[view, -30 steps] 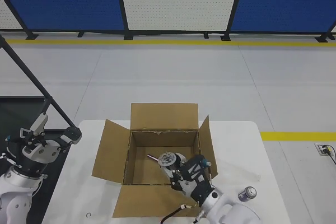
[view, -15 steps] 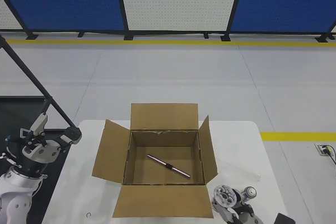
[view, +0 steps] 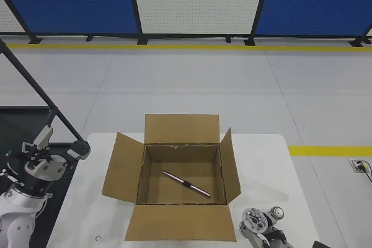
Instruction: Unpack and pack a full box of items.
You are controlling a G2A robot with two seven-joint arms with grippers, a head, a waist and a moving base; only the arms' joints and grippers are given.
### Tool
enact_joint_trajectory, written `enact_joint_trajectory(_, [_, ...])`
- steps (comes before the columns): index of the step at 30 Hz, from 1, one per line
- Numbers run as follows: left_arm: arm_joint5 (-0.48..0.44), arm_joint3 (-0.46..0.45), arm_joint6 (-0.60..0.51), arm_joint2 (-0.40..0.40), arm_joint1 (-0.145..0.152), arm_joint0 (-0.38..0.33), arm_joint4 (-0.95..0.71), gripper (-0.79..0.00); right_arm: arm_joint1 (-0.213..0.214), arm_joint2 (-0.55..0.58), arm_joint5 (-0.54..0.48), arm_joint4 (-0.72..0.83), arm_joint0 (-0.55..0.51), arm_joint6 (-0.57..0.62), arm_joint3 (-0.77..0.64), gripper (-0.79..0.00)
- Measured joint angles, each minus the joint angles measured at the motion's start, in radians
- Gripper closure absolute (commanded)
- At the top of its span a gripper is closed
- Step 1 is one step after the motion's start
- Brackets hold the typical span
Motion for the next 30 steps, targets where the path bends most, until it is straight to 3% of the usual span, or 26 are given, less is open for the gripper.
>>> enact_joint_trajectory(5, [0.0, 0.0, 0.0, 0.0, 0.0, 0.0, 0.0, -0.785, 0.009, -0.003, -0.024, -0.012, 0.021, 0.002, 0.029, 0.0])
enact_joint_trajectory(8, [0.0, 0.0, 0.0, 0.0, 0.0, 0.0, 0.0, -0.785, 0.019, 0.034, -0.079, -0.049, 0.026, -0.074, 0.096, 0.0])
enact_joint_trajectory(15, [0.0, 0.0, 0.0, 0.0, 0.0, 0.0, 0.0, -0.785, 0.04, 0.138, -0.192, -0.19, 0.016, -0.434, 0.301, 0.0])
enact_joint_trajectory(19, [0.0, 0.0, 0.0, 0.0, 0.0, 0.0, 0.0, -0.785, 0.049, 0.13, -0.145, -0.34, 0.039, -0.635, 0.438, 0.0])
enact_joint_trajectory(22, [0.0, 0.0, 0.0, 0.0, 0.0, 0.0, 0.0, -0.785, 0.054, 0.111, -0.129, -0.366, 0.073, -0.653, 0.533, 0.0])
enact_joint_trajectory(30, [0.0, 0.0, 0.0, 0.0, 0.0, 0.0, 0.0, -0.785, 0.053, 0.112, -0.131, -0.364, 0.072, -0.649, 0.528, 0.0])
